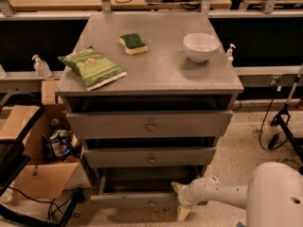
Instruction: Open bottom drawer
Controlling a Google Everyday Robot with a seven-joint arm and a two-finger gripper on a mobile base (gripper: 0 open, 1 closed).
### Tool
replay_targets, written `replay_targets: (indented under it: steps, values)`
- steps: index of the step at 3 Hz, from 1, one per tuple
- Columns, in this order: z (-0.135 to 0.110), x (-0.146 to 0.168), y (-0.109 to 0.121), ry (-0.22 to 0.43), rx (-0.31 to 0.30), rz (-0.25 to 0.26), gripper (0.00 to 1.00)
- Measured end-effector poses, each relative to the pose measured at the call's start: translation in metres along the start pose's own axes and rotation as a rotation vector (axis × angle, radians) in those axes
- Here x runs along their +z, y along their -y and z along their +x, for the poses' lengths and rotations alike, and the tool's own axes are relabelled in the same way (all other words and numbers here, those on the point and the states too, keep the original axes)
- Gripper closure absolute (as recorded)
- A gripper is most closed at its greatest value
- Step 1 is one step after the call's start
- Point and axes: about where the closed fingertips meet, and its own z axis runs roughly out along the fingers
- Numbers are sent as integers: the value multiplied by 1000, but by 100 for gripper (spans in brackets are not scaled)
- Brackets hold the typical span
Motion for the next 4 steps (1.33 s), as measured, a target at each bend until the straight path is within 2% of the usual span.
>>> replay_targets:
  steps: [1, 2, 3, 4]
  values:
    - [0, 0, 0, 0, 0, 0, 0]
    - [-1, 1, -2, 1, 0, -3, 18]
    - [4, 0, -15, -10, 24, -14, 42]
    - [22, -20, -59, -68, 74, -50, 72]
